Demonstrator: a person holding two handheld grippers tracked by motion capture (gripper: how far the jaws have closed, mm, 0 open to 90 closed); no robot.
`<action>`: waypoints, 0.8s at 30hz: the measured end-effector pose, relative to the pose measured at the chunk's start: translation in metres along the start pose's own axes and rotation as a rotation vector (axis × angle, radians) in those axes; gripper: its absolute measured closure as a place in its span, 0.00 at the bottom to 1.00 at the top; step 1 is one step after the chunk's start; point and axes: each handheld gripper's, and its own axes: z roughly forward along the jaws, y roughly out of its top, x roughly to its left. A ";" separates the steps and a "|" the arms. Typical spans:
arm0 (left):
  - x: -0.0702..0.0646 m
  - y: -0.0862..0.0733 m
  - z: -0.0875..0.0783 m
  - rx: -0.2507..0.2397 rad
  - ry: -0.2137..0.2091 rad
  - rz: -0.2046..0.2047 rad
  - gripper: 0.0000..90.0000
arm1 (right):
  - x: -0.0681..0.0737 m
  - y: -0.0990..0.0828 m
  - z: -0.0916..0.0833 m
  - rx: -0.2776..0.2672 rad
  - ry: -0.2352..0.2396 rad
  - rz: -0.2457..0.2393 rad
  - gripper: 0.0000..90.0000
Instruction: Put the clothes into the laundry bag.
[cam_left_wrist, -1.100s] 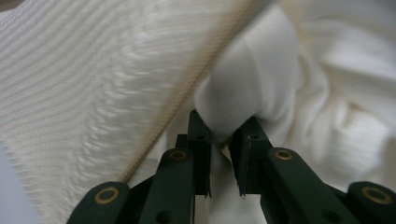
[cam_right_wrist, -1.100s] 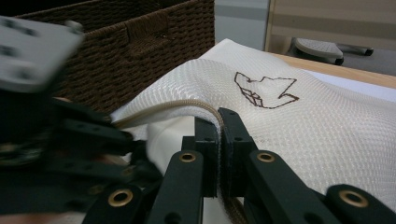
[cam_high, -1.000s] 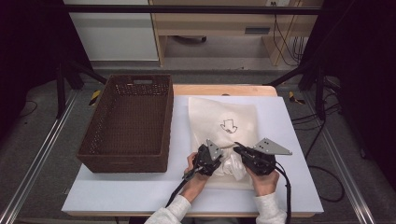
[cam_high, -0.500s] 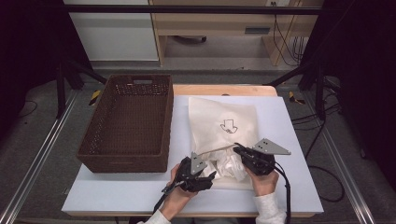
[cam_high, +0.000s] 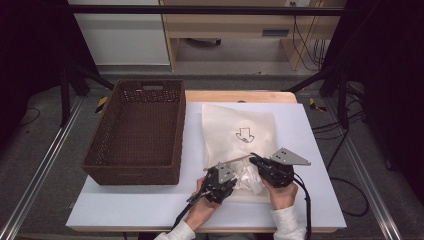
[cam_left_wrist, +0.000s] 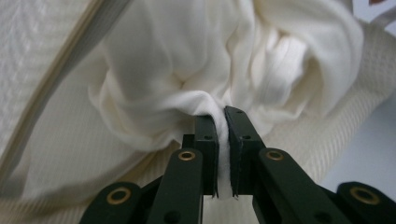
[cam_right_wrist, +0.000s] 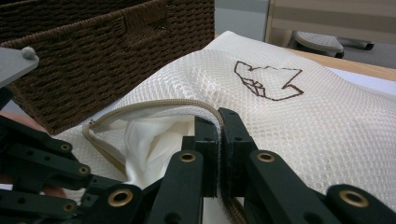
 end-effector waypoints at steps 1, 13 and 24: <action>-0.001 0.003 0.003 -0.004 0.000 0.000 0.93 | -0.001 0.000 0.000 0.000 0.001 0.001 0.97; 0.009 0.018 0.042 -0.067 0.147 -0.012 0.93 | -0.002 0.003 -0.005 -0.015 -0.007 0.017 0.97; 0.001 0.008 -0.001 -0.068 0.048 -0.002 0.50 | -0.003 0.002 -0.003 0.001 -0.024 0.009 0.97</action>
